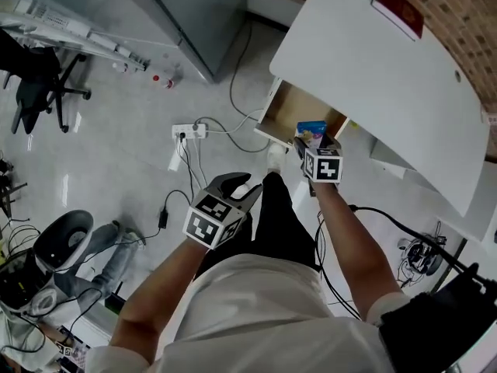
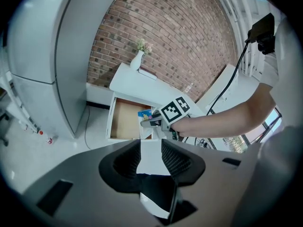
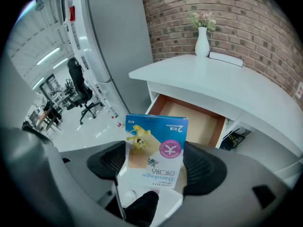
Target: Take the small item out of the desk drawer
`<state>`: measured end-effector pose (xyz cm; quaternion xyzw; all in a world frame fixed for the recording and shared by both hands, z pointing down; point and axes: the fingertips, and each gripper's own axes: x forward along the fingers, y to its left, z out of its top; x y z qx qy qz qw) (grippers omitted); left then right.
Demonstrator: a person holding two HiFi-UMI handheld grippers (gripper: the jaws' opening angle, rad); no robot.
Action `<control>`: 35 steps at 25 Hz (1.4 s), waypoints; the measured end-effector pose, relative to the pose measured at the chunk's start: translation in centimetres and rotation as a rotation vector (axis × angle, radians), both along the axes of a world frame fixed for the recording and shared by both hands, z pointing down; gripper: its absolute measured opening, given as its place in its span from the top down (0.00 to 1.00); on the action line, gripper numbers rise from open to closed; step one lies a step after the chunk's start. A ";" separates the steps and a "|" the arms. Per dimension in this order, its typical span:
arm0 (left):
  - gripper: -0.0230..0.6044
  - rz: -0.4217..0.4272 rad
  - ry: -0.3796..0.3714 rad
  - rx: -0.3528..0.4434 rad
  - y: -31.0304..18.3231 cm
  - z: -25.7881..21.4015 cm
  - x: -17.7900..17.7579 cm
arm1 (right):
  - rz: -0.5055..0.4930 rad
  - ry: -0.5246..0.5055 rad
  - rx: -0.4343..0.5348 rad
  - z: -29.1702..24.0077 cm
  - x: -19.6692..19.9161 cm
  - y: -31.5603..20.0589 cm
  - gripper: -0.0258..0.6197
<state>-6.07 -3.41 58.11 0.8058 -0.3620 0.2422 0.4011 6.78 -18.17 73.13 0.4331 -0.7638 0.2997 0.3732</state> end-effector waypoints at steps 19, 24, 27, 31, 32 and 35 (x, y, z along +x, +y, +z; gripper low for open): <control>0.73 0.076 0.021 0.115 2.8 -10.7 -1.6 | 0.018 -0.126 0.092 -22.6 2.0 11.7 0.38; 0.73 0.073 0.025 0.135 4.4 -12.8 -2.4 | 0.016 -0.152 0.133 -27.0 2.3 14.8 0.38; 0.73 0.071 0.019 0.144 5.2 -13.4 -2.6 | 0.027 -0.152 0.143 -28.5 3.0 16.6 0.38; 0.73 0.072 0.021 0.152 5.9 -14.3 -2.6 | 0.034 -0.147 0.155 -29.7 3.6 18.3 0.38; 0.73 0.075 0.021 0.152 6.1 -14.4 -2.6 | 0.034 -0.147 0.155 -29.9 3.6 18.7 0.38; 0.73 0.089 0.022 0.159 6.5 -14.9 -2.2 | 0.026 -0.154 0.160 -30.4 3.5 19.6 0.38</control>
